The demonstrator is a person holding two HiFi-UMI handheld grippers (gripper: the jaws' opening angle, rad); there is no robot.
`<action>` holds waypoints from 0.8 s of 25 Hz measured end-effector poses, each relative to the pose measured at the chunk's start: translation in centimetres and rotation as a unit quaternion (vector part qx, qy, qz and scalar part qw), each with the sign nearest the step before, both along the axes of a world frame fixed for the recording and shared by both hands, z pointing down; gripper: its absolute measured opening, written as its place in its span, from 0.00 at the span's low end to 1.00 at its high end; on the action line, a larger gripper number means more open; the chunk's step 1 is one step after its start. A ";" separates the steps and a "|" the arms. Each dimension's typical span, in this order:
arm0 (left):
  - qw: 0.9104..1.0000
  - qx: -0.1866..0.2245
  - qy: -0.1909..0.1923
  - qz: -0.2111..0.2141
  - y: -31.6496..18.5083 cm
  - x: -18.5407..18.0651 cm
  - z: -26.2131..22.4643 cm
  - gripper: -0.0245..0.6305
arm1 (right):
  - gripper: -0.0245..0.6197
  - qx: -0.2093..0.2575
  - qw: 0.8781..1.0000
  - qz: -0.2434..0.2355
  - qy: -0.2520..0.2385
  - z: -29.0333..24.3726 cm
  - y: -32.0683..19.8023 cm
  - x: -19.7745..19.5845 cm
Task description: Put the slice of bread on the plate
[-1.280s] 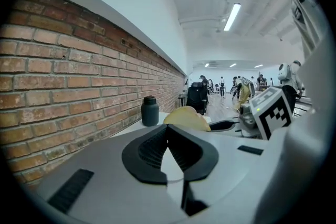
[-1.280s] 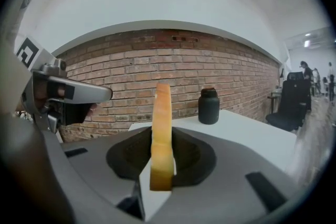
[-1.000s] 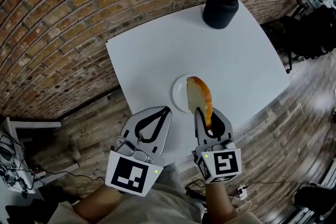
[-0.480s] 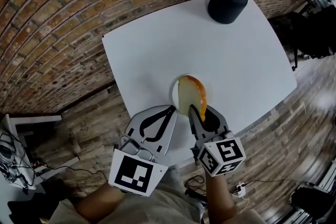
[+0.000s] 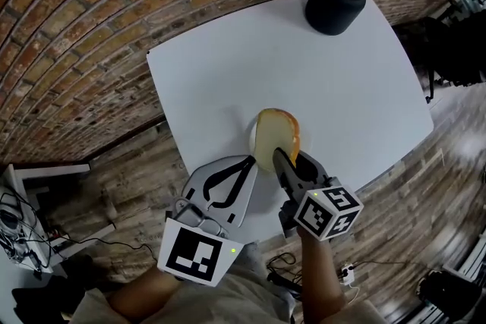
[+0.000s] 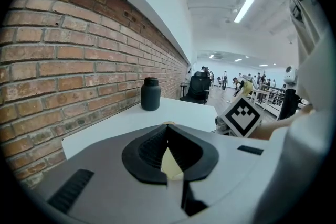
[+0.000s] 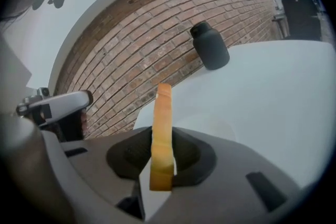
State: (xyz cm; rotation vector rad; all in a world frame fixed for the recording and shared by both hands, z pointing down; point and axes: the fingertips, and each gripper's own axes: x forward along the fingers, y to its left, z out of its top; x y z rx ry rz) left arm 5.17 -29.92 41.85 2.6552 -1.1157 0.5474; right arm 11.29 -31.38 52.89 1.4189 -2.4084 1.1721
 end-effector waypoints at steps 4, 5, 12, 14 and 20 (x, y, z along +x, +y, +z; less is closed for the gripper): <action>1.000 -0.004 0.001 -0.004 -0.4 -0.3 0.3 0.05 | 0.21 -0.014 1.000 -0.013 0.019 1.2 -0.4 0.4; 1.000 -0.004 0.001 -0.005 -0.6 -0.3 0.3 0.05 | 0.25 -0.018 0.999 -0.014 0.040 1.6 -0.4 0.6; 1.000 -0.008 0.000 -0.008 -0.9 -1.0 0.6 0.05 | 0.32 -0.046 0.991 -0.012 0.127 3.7 -0.4 1.5; 1.000 -0.009 0.002 -0.009 -0.8 -1.2 0.6 0.05 | 0.34 -0.050 0.989 -0.004 0.141 3.8 -0.5 1.8; 1.000 -0.009 0.006 -0.011 -0.6 -1.7 0.4 0.05 | 0.48 -0.051 0.979 0.012 0.195 4.4 -0.5 2.7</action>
